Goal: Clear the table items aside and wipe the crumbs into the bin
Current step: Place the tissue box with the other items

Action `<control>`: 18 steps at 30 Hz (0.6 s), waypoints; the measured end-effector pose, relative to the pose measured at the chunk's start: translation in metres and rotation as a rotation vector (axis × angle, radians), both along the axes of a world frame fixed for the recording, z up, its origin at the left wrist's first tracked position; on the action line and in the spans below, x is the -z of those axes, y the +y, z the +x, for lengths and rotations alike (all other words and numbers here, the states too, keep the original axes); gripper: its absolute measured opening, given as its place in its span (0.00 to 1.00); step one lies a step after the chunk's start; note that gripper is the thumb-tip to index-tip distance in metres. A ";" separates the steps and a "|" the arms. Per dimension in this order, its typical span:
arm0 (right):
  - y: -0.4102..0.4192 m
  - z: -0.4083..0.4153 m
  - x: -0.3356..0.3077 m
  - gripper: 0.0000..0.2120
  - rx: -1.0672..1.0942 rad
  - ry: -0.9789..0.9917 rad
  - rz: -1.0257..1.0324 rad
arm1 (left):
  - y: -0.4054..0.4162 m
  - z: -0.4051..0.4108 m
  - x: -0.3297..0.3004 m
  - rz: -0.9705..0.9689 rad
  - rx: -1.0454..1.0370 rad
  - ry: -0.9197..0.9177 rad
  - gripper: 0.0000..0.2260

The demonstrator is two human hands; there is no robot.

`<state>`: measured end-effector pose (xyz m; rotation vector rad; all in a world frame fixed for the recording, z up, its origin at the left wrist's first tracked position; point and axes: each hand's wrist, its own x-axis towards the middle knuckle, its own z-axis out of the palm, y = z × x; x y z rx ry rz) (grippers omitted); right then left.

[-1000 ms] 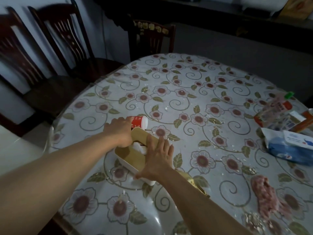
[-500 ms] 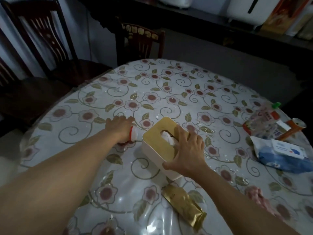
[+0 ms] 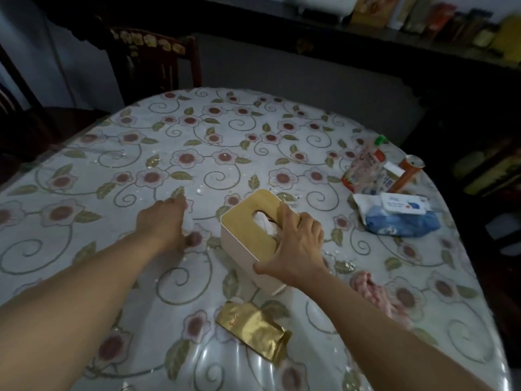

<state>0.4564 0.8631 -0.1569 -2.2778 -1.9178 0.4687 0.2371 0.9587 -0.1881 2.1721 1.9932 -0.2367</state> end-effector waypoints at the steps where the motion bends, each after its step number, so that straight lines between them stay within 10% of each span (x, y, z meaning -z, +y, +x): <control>1: -0.002 0.009 -0.005 0.56 0.018 0.007 0.007 | 0.001 0.014 -0.008 -0.005 0.009 -0.005 0.34; 18: -0.062 0.291 -0.027 0.54 0.632 -0.026 -0.058 | -0.045 0.364 -0.037 -0.029 0.346 -0.260 0.25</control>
